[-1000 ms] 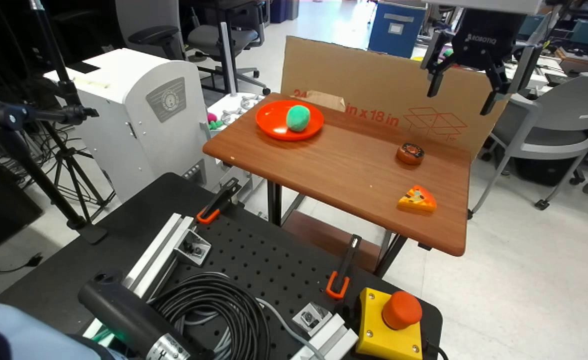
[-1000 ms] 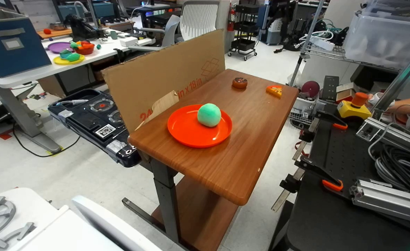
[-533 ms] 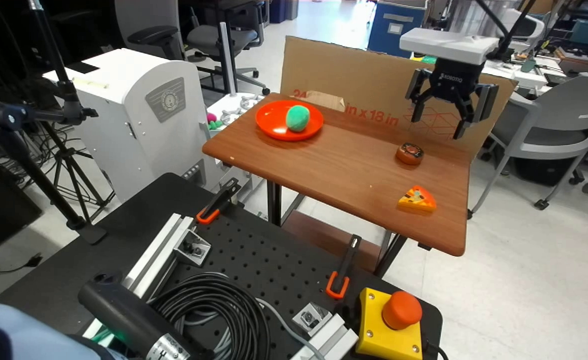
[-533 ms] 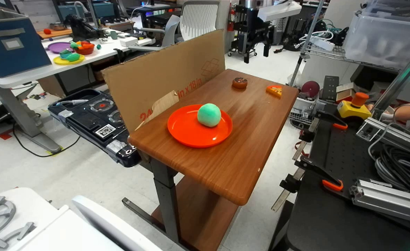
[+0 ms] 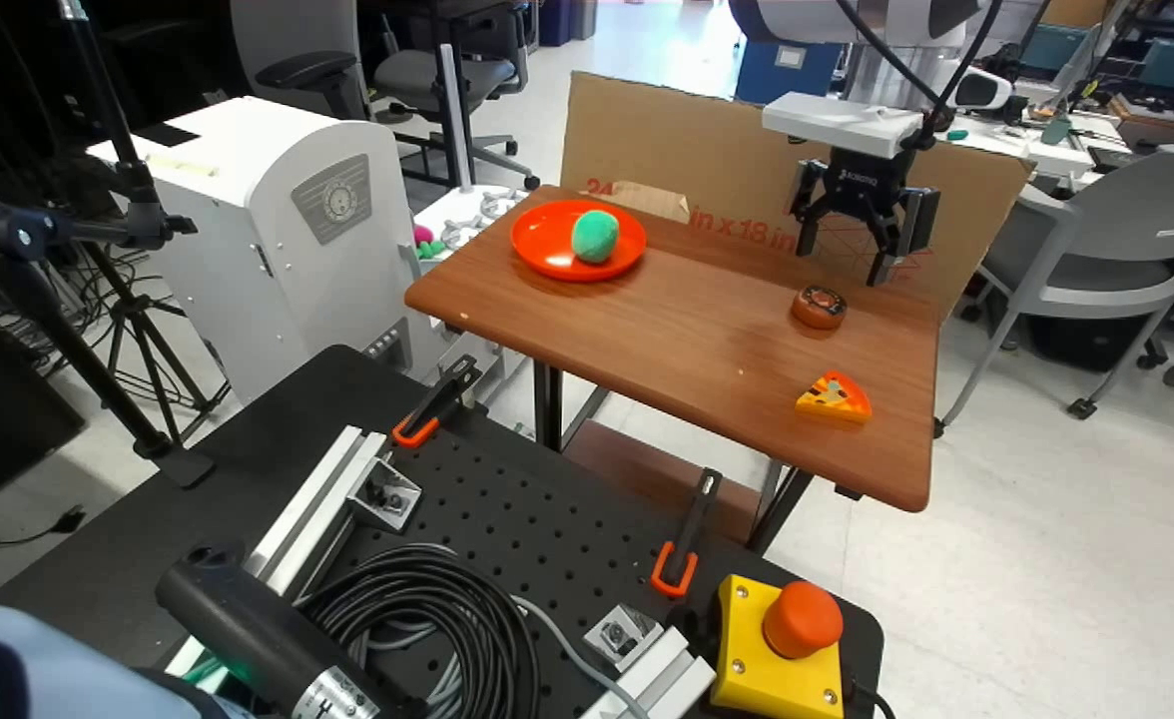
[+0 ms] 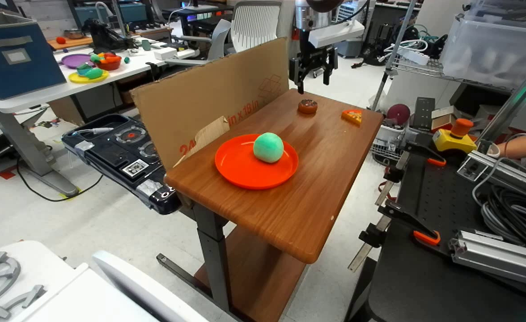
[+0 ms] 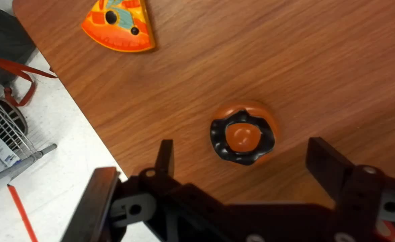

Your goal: Move the doughnut plush toy

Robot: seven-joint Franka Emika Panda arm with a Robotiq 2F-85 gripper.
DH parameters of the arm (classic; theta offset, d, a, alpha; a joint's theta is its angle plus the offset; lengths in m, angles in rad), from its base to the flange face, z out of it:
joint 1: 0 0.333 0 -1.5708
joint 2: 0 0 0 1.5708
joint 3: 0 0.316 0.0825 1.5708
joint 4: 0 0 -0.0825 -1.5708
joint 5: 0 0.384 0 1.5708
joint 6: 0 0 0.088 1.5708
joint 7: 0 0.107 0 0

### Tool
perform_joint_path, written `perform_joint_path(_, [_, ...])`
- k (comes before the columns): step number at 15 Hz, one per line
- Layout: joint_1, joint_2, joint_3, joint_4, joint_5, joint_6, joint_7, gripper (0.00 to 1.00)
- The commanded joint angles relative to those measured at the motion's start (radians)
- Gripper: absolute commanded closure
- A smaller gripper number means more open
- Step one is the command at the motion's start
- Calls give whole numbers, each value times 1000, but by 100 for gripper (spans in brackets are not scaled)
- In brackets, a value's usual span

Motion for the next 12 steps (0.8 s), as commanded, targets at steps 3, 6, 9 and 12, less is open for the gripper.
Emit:
perform_joint_path(3, [22, 98, -28, 115, 2, -20, 47, 0])
perform_joint_path(6, [23, 143, -34, 156, 3, -27, 62, 0])
perform_joint_path(9, [27, 177, -40, 188, 1, -35, 74, 0])
perform_joint_path(12, [30, 210, -45, 213, 1, -52, 86, 0])
